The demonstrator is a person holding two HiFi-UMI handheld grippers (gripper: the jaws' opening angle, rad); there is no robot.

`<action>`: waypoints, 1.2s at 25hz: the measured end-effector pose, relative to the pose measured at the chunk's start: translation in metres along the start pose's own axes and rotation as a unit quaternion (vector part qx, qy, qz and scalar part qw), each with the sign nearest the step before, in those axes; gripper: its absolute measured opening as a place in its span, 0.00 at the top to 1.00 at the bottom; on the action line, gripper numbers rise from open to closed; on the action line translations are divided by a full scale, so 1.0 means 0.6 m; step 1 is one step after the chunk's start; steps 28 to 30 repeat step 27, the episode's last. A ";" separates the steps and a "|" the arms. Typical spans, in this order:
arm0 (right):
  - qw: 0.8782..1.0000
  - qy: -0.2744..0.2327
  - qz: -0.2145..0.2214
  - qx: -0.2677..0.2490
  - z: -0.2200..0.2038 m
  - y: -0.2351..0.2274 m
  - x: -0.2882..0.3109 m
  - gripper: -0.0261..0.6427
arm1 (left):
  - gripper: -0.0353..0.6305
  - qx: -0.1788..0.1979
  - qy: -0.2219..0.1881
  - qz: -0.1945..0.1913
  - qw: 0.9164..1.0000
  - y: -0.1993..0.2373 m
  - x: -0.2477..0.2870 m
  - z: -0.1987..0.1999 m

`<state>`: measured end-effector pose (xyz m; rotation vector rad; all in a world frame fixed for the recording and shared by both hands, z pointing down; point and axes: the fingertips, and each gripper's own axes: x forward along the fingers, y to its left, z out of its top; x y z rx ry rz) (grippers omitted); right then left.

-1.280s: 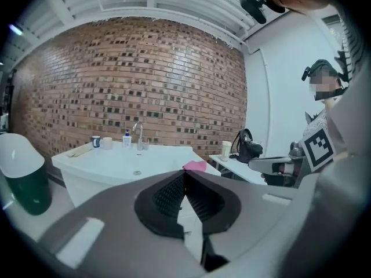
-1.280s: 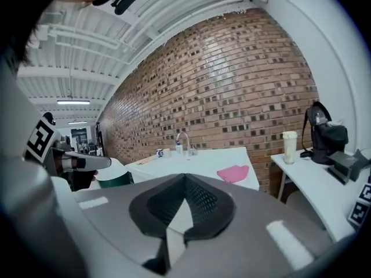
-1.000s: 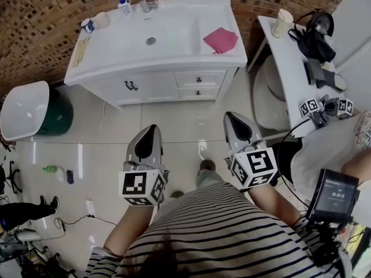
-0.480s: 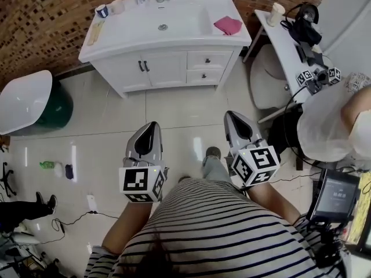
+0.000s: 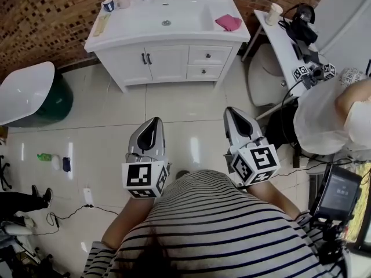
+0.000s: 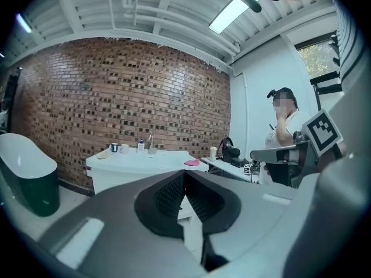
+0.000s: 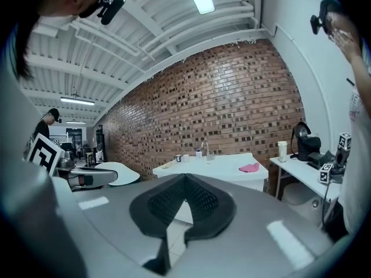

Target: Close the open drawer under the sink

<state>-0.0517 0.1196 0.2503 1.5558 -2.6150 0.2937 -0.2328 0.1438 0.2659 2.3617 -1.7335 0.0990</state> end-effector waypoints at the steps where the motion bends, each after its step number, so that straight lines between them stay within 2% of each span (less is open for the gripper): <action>1: 1.000 0.000 0.001 -0.003 0.001 0.001 -0.003 0.96 | 0.93 -0.001 0.001 0.003 1.000 -0.003 -0.001 0.000; 9: 1.000 -0.002 0.002 -0.016 0.008 -0.027 -0.044 0.96 | 0.93 0.008 0.009 -0.011 1.000 -0.075 0.000 -0.008; 19: 1.000 -0.002 0.009 -0.020 -0.005 -0.051 -0.063 0.96 | 0.93 0.025 0.004 -0.019 1.000 -0.122 0.008 -0.011; 30: 1.000 0.005 0.022 -0.022 -0.010 -0.038 -0.059 0.96 | 0.93 0.024 0.007 -0.010 1.000 -0.119 0.001 -0.013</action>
